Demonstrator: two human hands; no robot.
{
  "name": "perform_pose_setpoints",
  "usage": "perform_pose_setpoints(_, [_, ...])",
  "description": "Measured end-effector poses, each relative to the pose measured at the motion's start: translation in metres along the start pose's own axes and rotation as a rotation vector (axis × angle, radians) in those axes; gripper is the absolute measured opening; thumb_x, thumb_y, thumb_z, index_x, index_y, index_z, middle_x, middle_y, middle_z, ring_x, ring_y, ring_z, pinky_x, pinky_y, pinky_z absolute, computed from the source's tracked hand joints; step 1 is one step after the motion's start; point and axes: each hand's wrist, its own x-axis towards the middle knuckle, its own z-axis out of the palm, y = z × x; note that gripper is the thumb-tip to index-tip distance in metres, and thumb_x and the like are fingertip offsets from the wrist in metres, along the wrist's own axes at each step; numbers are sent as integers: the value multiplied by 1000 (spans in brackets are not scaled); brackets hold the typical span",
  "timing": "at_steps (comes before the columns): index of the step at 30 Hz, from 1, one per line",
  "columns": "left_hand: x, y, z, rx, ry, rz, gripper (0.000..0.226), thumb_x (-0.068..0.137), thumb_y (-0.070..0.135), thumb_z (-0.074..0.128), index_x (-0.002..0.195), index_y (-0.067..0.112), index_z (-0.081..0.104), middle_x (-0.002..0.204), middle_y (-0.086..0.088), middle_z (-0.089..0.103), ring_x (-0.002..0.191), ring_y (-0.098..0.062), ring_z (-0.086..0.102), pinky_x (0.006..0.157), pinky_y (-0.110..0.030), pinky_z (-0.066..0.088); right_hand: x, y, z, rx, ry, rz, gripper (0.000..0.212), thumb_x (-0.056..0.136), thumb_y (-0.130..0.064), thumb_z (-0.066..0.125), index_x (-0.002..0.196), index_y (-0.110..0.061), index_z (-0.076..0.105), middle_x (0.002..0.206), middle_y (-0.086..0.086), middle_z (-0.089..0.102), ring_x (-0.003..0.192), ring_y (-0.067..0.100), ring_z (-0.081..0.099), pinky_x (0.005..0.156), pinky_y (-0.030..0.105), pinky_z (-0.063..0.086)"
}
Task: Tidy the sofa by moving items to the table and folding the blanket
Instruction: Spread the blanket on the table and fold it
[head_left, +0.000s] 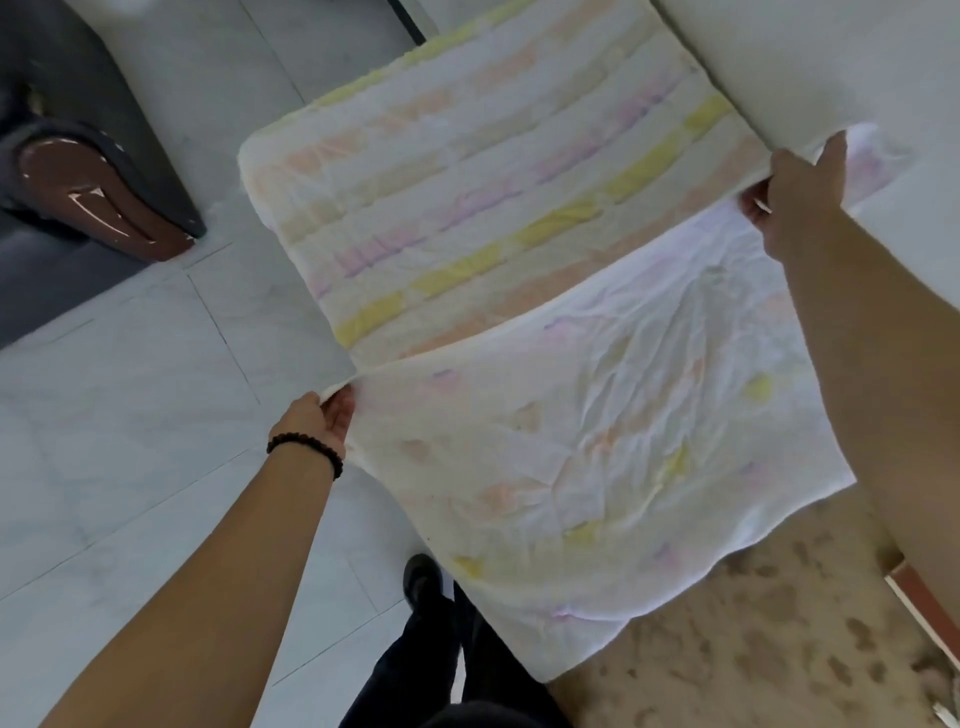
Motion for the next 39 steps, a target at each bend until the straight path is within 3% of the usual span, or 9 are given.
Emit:
perform_pose_setpoints(4, [15, -13, 18, -47, 12, -65, 33, 106, 12, 35, 136, 2, 45, 98, -7, 64, 86, -16, 65, 75, -27, 56, 40, 30, 26, -94, -74, 91, 72, 98, -23, 53, 153, -43, 13, 95, -4, 57, 60, 6, 54, 67, 21, 54])
perform_pose_setpoints(7, [21, -25, 23, -22, 32, -101, 20, 104, 13, 40, 107, 4, 57, 86, -4, 62, 82, -15, 64, 65, -24, 56, 61, 44, 31, -190, -143, 68, 61, 93, -27, 56, 147, -31, 27, 89, -3, 58, 55, 6, 55, 58, 25, 51])
perform_pose_setpoints(10, [17, -28, 31, 170, 84, -60, 36, 100, 29, 50, 129, 7, 47, 110, -9, 60, 99, -23, 64, 78, -39, 58, 68, 40, 25, -297, -228, 34, 42, 94, -30, 55, 131, -16, 40, 65, -4, 57, 42, 6, 52, 51, 28, 44])
perform_pose_setpoints(14, [-18, -44, 40, 807, 260, 717, 50, 97, 35, 52, 137, 8, 42, 140, -16, 41, 121, -31, 45, 100, -47, 43, 36, 33, 14, -872, -266, -332, 75, 95, -25, 53, 157, -15, 11, 125, 12, 56, 106, 24, 61, 92, 36, 47])
perform_pose_setpoints(16, [-35, -55, 41, 1072, 52, 1244, 39, 95, 31, 57, 127, 9, 54, 129, -15, 51, 117, -31, 46, 97, -44, 40, 18, 38, 7, -1134, -357, -755, 66, 96, -23, 53, 156, -20, 25, 144, 19, 39, 130, 36, 42, 108, 44, 37])
perform_pose_setpoints(19, [-34, -65, 47, 1457, -225, 1505, 35, 93, 36, 53, 118, 14, 63, 118, -10, 60, 110, -32, 51, 88, -43, 39, 3, 52, 9, -1239, -597, -1013, 49, 91, -28, 60, 140, -25, 54, 145, 16, 42, 136, 37, 36, 106, 50, 34])
perform_pose_setpoints(24, [-25, -65, 63, 1614, -269, 1565, 28, 91, 38, 54, 100, 16, 69, 92, -7, 61, 86, -32, 56, 77, -41, 36, -7, 77, 10, -1281, -613, -1163, 32, 92, -37, 57, 117, -20, 69, 127, 13, 59, 123, 33, 50, 95, 45, 42])
perform_pose_setpoints(34, [-36, -50, 82, 1396, -372, 1064, 23, 86, 45, 66, 99, 27, 58, 91, 13, 63, 92, -8, 56, 87, -26, 19, -13, 76, 16, -1297, -475, -1264, 17, 95, -24, 59, 103, -11, 67, 102, 16, 63, 94, 38, 59, 75, 45, 47])
perform_pose_setpoints(39, [-37, -49, 95, 1510, -265, 1208, 22, 96, 44, 53, 99, 28, 68, 88, 9, 63, 92, -17, 58, 85, -33, 31, -13, 79, 17, -1290, -347, -1345, 24, 99, -28, 52, 98, -12, 69, 92, 13, 65, 83, 35, 60, 61, 40, 46])
